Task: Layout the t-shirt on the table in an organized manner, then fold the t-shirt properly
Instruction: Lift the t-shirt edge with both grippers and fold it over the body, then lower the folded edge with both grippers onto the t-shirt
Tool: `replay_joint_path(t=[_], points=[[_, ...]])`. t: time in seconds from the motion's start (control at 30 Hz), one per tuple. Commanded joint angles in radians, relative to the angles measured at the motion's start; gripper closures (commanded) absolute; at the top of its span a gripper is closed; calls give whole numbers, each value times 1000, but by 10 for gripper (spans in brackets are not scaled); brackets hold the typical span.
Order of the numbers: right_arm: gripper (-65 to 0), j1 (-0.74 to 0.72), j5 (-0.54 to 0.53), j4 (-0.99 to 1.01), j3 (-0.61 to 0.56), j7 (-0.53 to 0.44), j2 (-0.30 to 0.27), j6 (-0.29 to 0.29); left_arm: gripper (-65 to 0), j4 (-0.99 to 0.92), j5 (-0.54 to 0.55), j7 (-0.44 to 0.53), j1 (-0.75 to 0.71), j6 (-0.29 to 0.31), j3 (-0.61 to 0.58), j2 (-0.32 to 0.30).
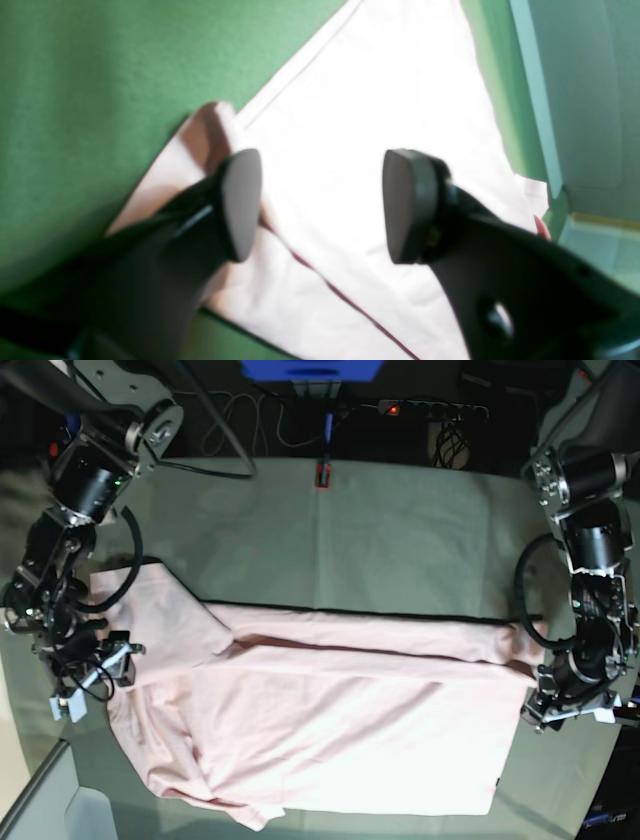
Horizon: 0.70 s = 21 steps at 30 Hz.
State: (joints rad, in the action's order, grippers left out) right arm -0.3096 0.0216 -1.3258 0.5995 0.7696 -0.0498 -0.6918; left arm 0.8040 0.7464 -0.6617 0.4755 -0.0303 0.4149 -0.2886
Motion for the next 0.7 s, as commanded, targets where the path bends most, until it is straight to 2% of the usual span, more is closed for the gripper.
replay_joint_path(t=[0.0, 0.07, 0.2, 0.3, 0.37, 0.5, 0.67], points=[[-344, -21, -15, -18, 6, -23, -14, -6, -379, 18, 17, 9, 24, 11, 2, -24], [-344, -21, -15, -18, 50, -20, -14, -6, -379, 36, 20, -2, 12, 11, 8, -30], [-344, 2, -15, -22, 138, -17, -15, -6, -379, 174, 20, 10, -146, 11, 11, -34], [-344, 30, -16, -34, 152, -22, -31, -6, -379, 223, 17, 15, -228, 11, 12, -30], [-344, 53, -16, -41, 150, -23, -32, -6, -379, 217, 14, 53, -266, 11, 12, -27], [-344, 83, -16, -59, 153, -23, -32, -6, -379, 124, 12, 178, -280, 11, 0, -25], [-344, 114, -16, -60, 155, -25, -37, -6, -379, 61, 12, 196, -245, 13, -72, -25]])
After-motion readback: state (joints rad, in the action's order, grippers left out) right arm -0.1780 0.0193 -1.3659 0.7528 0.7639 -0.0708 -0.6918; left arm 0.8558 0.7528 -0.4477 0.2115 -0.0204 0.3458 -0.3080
